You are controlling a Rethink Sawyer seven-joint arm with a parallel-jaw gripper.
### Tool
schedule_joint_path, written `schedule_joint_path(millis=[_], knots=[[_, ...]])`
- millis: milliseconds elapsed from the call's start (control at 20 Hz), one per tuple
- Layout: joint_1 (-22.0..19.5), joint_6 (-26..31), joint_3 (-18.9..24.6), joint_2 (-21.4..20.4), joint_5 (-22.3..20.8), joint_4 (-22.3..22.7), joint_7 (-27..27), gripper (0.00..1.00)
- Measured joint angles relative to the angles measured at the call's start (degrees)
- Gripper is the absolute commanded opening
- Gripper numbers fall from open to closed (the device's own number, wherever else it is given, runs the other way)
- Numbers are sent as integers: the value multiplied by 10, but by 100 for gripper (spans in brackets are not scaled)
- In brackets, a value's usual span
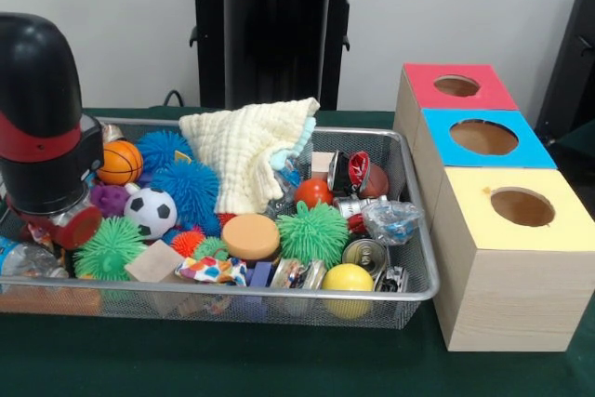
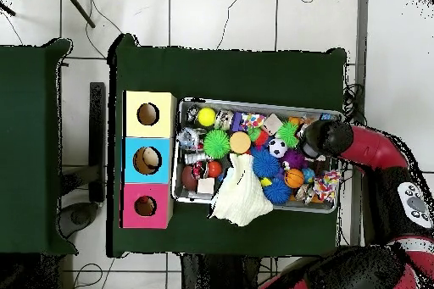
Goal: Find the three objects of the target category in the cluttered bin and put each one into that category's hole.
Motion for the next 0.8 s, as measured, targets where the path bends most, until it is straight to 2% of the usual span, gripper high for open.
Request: schedule_joint_path(millis=[150, 450, 800], knots=[[7, 0, 0, -12, -14, 8, 0, 0], [49, 0, 0, -83, -42, 40, 0, 0], [94, 23, 0, -167, -43, 46, 0, 0]])
